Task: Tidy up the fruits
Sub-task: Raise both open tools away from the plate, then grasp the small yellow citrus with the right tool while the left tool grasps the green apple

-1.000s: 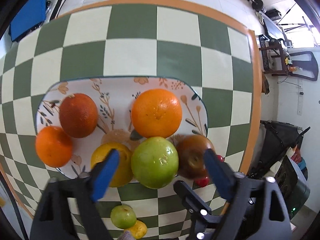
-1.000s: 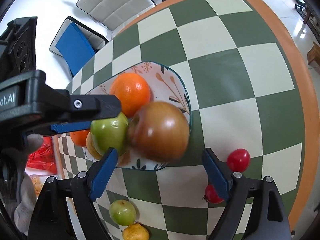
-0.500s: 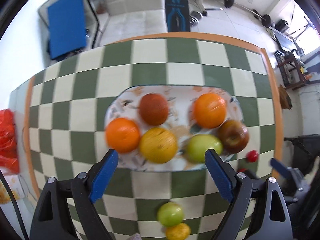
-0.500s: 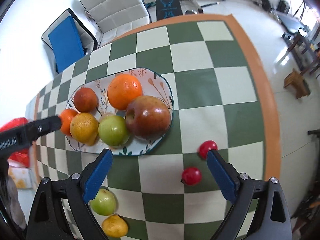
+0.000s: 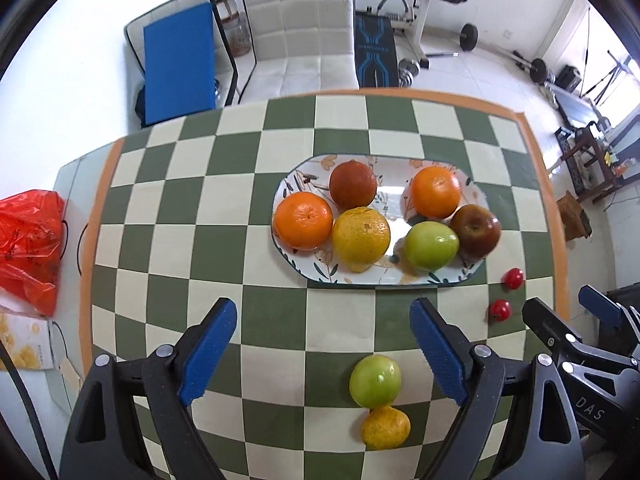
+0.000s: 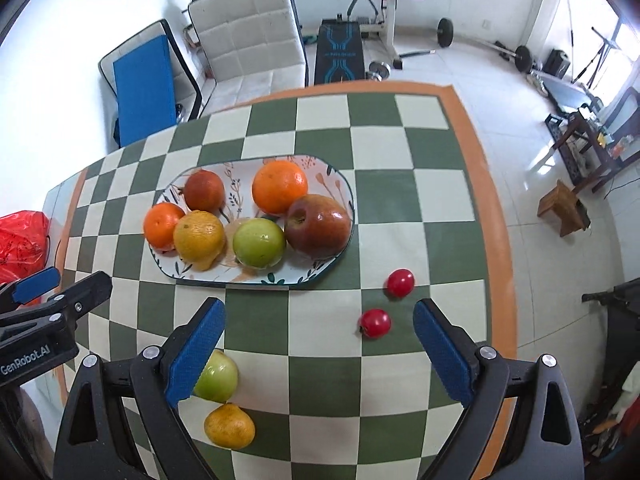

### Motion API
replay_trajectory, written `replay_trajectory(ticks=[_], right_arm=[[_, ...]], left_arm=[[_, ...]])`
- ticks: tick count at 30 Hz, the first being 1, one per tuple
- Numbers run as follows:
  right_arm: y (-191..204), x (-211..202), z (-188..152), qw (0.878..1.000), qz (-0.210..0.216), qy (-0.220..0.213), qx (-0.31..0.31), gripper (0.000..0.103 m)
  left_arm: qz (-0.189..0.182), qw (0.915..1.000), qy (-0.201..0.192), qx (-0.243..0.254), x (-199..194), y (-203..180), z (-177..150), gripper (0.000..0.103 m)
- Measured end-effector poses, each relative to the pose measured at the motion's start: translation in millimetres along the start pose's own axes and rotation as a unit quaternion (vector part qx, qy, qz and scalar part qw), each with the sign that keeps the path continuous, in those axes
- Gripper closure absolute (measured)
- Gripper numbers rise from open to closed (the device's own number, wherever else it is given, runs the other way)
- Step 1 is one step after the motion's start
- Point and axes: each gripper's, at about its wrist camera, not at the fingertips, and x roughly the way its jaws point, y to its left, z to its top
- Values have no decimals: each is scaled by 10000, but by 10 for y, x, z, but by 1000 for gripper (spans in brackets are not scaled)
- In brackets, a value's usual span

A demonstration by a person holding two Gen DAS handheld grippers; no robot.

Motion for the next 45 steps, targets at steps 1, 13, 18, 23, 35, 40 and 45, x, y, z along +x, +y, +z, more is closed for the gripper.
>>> replay_trajectory(ticks=[1, 13, 18, 23, 35, 40, 45], right_arm=[[2, -85, -33, 10000, -12, -71, 5, 6], [29, -1052, -298, 9962, -10, -867, -38, 6], [60, -1466, -386, 9928, -17, -1196, -88, 6], [52, -1688, -448, 9911, 81, -1328, -14, 6], [21, -970, -586, 9954, 829, -197, 449, 5], [212, 172, -939, 9802, 1328, 1308, 664, 5], [505, 968, -1312, 9605, 1527, 2209, 728, 9]], left_arm=[[-1, 10000, -58, -5, -53, 1, -28, 15], [-136, 9964, -836, 65, -838, -36, -347, 15], [-225, 9933, -1129, 144, -1181, -68, -437, 15], [-281, 9908, -1314, 163, -1376, -87, -494, 15], [103, 9958, -881, 210, -1010, -35, -518, 0], [701, 9971, -189, 209, -440, 141, -640, 0], [850, 9947, 567, 113, 60, 315, -831, 0]])
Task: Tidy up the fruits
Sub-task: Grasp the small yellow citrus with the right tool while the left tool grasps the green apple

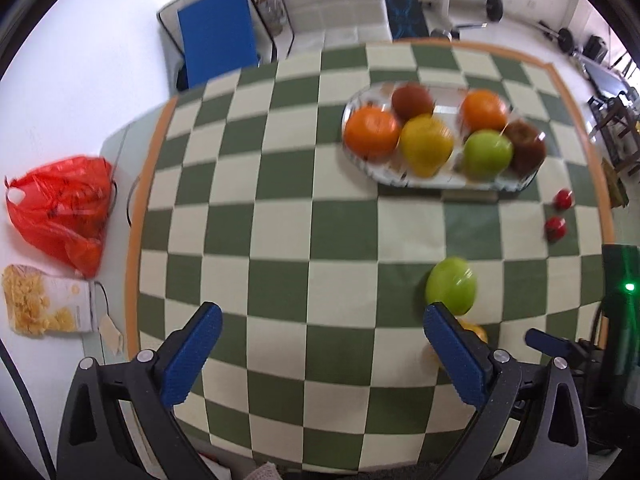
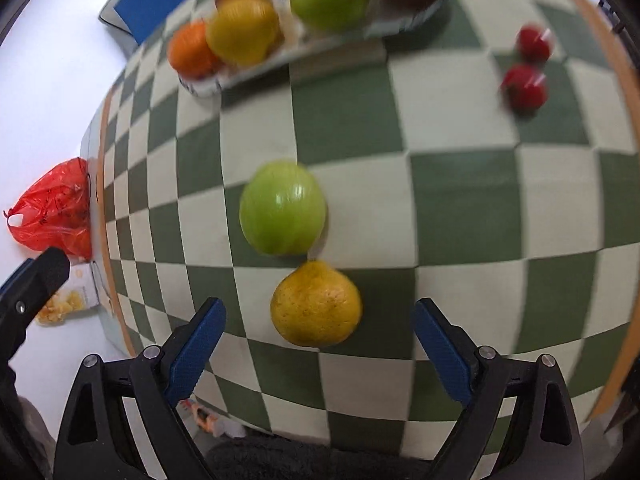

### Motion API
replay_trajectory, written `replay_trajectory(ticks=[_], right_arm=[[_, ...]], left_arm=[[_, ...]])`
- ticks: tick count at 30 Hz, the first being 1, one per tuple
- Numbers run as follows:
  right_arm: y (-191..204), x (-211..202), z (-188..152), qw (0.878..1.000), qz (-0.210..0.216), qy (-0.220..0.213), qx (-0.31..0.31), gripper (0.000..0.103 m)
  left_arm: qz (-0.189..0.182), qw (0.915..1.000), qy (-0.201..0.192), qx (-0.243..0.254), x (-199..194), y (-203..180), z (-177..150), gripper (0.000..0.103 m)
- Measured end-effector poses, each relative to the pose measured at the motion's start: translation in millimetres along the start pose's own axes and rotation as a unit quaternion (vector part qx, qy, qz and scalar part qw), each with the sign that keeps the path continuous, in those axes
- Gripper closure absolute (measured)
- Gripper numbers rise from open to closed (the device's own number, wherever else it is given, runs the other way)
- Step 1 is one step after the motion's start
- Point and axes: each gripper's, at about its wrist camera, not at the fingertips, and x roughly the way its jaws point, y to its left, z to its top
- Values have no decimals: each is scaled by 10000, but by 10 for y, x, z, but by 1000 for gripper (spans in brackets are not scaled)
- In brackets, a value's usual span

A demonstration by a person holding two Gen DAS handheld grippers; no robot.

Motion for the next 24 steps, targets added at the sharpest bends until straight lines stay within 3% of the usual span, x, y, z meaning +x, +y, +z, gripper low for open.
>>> replay_trajectory(ticks=[2, 5, 6, 12, 21, 24], right_arm=[[1, 193, -2, 9999, -22, 159, 12, 16], [39, 458, -39, 9988, -125, 442, -174, 38], [47, 494, -56, 9985, -152, 468, -251, 40], [-73, 253, -195, 9963, -565, 106, -637, 41], [-750, -98, 51, 9942, -1035, -276, -116, 41], [-842, -82, 107, 9940, -1053, -305, 8, 41]], left_arm=[[20, 9996, 265, -56, 177, 32, -51, 0], [-69, 9983, 537, -201, 339, 66, -90, 0], [-126, 9978, 600, -246, 371, 69, -91, 0], [-525, 9946, 856, -247, 543, -115, 71, 0], [-1064, 9822, 1476, 465, 1056, -881, 360, 0], [-1121, 9782, 1552, 806, 1189, -1139, 354, 12]])
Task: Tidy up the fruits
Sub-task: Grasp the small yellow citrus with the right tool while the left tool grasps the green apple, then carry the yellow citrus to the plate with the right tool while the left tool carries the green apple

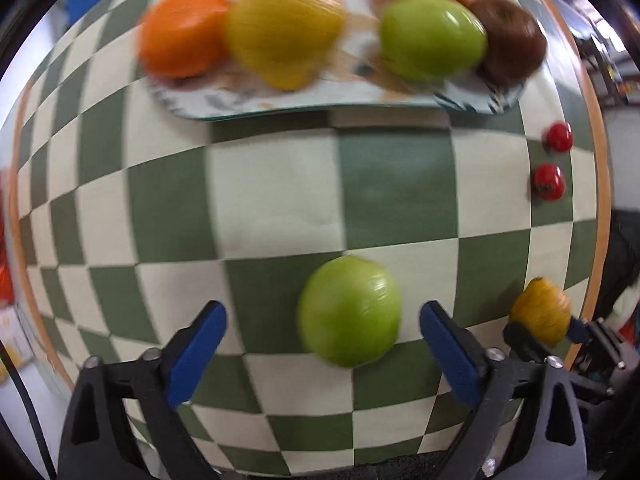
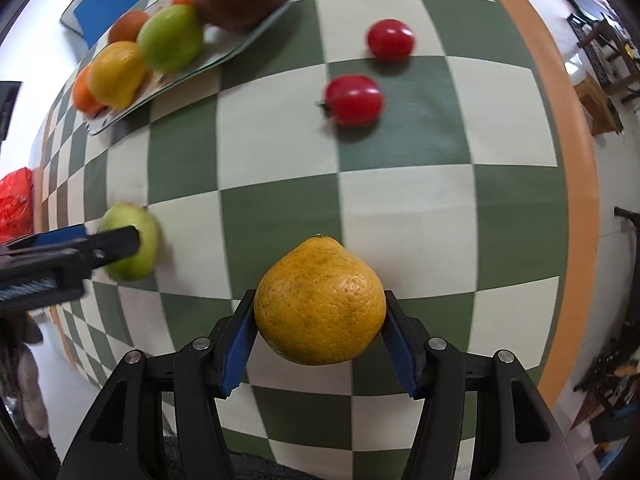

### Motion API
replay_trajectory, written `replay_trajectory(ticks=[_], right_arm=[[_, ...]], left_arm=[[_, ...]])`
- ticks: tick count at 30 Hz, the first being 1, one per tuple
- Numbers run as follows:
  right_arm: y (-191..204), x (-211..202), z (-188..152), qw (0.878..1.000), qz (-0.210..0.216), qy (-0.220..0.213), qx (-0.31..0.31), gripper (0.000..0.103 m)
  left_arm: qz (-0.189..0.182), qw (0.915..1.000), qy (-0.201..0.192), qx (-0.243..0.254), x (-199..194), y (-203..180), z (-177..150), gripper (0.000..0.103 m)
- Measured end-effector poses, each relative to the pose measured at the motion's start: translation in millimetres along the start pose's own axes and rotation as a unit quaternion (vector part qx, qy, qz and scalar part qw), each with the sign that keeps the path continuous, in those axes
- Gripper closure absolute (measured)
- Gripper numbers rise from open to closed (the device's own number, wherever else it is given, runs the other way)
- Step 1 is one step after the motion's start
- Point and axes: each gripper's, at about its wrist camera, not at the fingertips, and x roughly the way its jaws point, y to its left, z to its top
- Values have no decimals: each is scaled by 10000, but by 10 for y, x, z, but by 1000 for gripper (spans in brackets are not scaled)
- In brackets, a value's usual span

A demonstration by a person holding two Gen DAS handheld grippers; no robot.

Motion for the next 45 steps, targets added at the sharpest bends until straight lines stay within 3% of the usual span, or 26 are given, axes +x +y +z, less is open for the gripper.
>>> replay_trajectory(ticks=[1, 2, 3, 9, 16, 18, 32, 38, 42, 45], right_arm=[[-13, 4, -2, 10000, 18, 7, 35, 41], [-31, 13, -6, 10000, 33, 12, 88, 41], [-41, 23, -10, 9999, 47, 17, 124, 41], [-25, 8, 71, 9999, 84, -32, 52, 41], [204, 93, 120, 9993, 156, 12, -353, 41], [201, 89, 147, 9992, 227, 28, -314, 36], [131, 15, 182, 9989, 367, -97, -283, 42], [239, -345, 338, 9948, 935, -364, -185, 42], [442, -698, 726, 9877, 1376, -712, -202, 42], [683, -902, 1231, 9827, 1546, -962, -337, 42]], left_arm=[[-5, 10000, 25, 67, 38, -48, 11, 23], [18, 9999, 46, 106, 75, -85, 19, 42], [75, 9998, 91, 130, 120, -120, 28, 50], [44, 9997, -170, -182, 54, 18, -62, 50], [-54, 9974, 11, -721, 152, 349, -361, 50], [-106, 9966, 42, -810, 185, 381, -384, 50], [-186, 9957, -112, -897, 129, 387, -459, 50], [-511, 9932, -421, -960, -274, 634, -372, 50], [-886, 9872, -859, -1015, -846, 785, -124, 50], [-988, 9838, -1108, -1006, -1188, 912, 178, 50]])
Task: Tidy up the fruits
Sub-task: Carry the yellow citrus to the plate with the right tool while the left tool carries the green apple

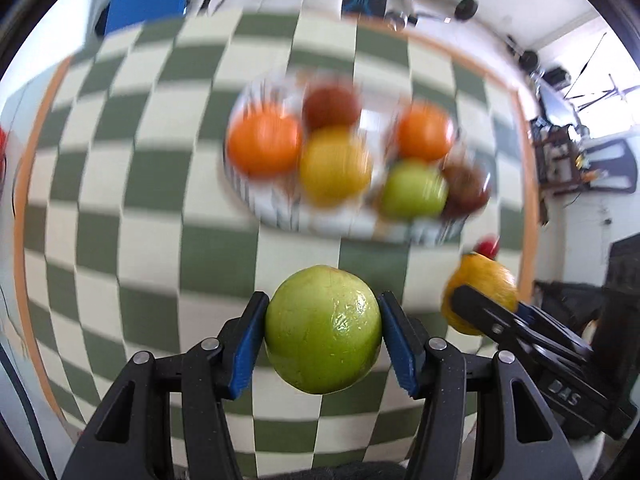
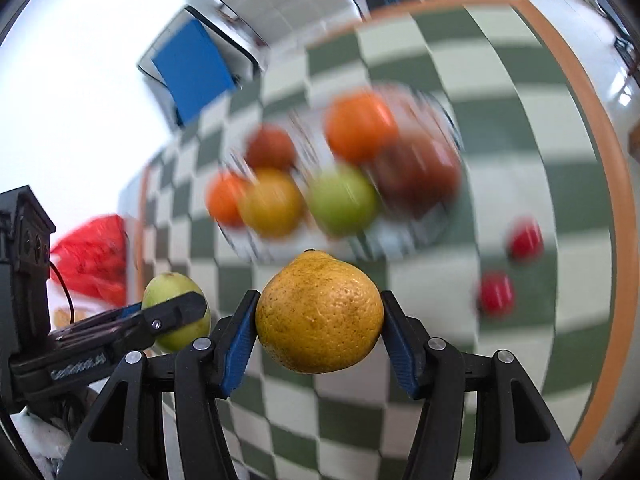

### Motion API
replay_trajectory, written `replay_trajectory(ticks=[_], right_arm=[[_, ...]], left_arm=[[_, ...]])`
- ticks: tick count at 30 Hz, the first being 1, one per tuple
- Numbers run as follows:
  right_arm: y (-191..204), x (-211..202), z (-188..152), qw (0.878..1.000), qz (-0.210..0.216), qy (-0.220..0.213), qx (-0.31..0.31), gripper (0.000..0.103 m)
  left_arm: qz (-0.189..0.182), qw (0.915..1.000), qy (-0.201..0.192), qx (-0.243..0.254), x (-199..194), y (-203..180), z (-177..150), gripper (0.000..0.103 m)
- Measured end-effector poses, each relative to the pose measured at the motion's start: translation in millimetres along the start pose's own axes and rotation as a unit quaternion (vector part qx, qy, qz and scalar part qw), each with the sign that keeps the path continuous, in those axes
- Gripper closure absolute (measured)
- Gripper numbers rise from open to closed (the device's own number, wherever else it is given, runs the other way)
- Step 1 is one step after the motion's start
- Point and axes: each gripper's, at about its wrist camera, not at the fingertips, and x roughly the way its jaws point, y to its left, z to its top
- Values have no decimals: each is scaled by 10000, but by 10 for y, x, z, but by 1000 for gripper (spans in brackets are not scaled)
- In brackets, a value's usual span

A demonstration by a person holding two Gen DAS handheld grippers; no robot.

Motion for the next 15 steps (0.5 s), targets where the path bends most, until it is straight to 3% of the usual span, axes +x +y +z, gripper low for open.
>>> replay_trajectory(ticks=[4, 7, 11, 15], right_arm=[[287, 257, 595, 9997, -155, -48, -202, 42], [438, 541, 951, 9985, -386, 133, -355, 42], [450, 807, 1093, 9965, -633, 373, -409, 42], [432, 937, 1124, 9960, -655, 482, -371, 41]], left_arm=[[112, 9998, -135, -43, -142, 21, 698, 50], [321, 9995, -54, -44, -4, 121, 1090, 50], [394, 9986, 343, -72, 279, 246, 1567, 50], [431, 9966, 690, -128, 568, 303, 1717, 50]])
